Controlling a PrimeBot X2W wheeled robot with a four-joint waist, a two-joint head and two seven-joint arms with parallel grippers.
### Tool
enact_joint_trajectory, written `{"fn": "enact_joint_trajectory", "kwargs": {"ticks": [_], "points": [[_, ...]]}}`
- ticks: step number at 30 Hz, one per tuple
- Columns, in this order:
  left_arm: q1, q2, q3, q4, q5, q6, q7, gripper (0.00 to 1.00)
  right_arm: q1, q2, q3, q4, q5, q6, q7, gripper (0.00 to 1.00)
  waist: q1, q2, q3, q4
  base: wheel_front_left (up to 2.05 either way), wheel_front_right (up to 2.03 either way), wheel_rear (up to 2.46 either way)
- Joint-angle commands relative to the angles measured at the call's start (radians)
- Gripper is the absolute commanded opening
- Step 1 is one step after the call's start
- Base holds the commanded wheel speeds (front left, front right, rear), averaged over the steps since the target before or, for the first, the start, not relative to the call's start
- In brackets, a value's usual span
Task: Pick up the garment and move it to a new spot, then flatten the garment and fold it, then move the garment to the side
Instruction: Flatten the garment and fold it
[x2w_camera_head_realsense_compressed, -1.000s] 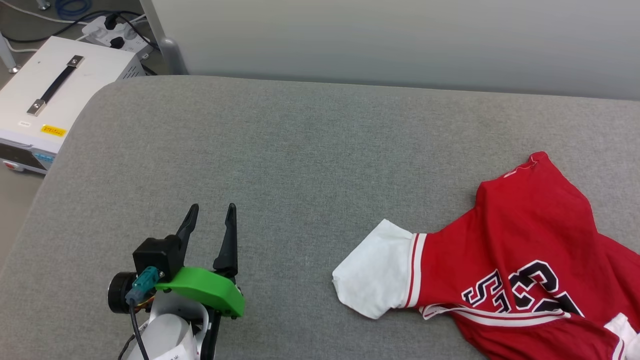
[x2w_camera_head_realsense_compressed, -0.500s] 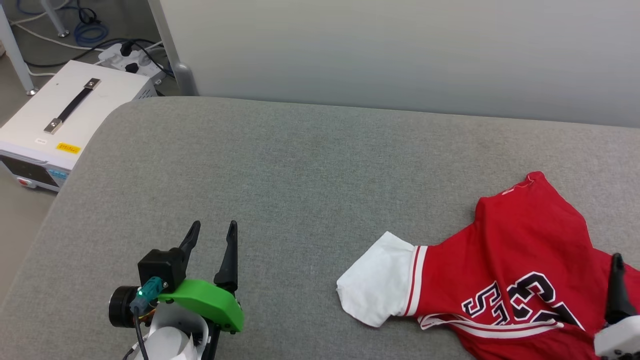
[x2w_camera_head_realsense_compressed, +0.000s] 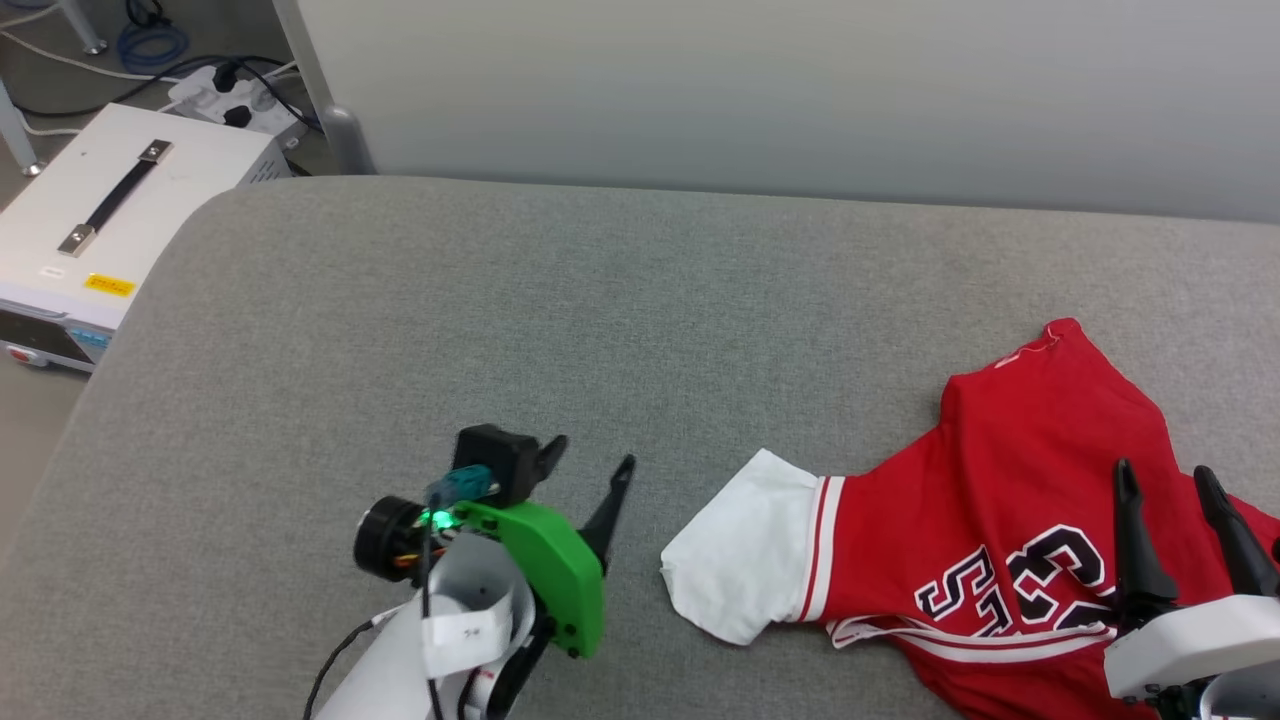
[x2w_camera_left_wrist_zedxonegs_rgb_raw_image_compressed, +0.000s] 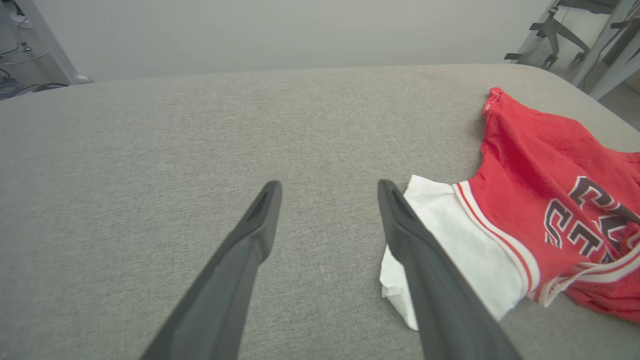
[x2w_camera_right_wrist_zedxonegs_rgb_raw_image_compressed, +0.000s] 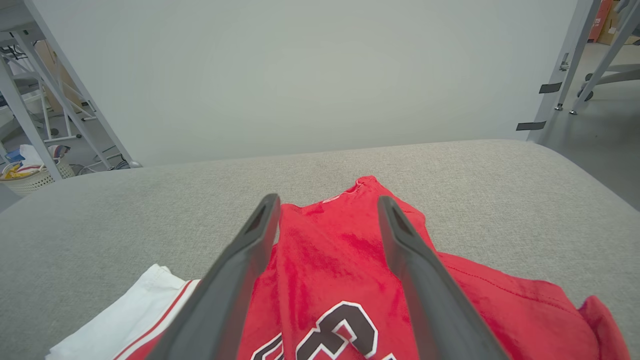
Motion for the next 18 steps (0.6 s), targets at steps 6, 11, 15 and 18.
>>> {"fn": "enact_joint_trajectory", "kwargs": {"ticks": [6,11,15,18], "points": [[-0.107,-0.026,-0.145,0.056,0.024,-0.075,0.191,1.00,-0.028,-0.002,0.027,-0.020,-0.006,-0.001,0.004,1.00,0.0000,0.0000,0.073,-0.041,0.00,0.00,0.00],[-0.170,-0.009,-0.248,0.127,0.027,-0.101,0.317,1.00,-0.054,-0.002,0.042,-0.007,-0.004,-0.001,-0.003,1.00,0.0000,0.0000,0.107,-0.062,0.00,0.00,0.00],[-0.217,0.018,-0.319,0.190,0.022,-0.108,0.396,1.00,-0.068,-0.002,0.047,0.004,0.000,-0.001,-0.010,1.00,0.0000,0.0000,0.128,-0.077,0.00,0.00,0.00],[-0.252,0.037,-0.376,0.235,0.021,-0.109,0.446,1.00,-0.076,-0.002,0.047,0.014,0.006,-0.001,-0.018,1.00,0.0000,0.0000,0.143,-0.084,0.00,0.00,0.00]]}}
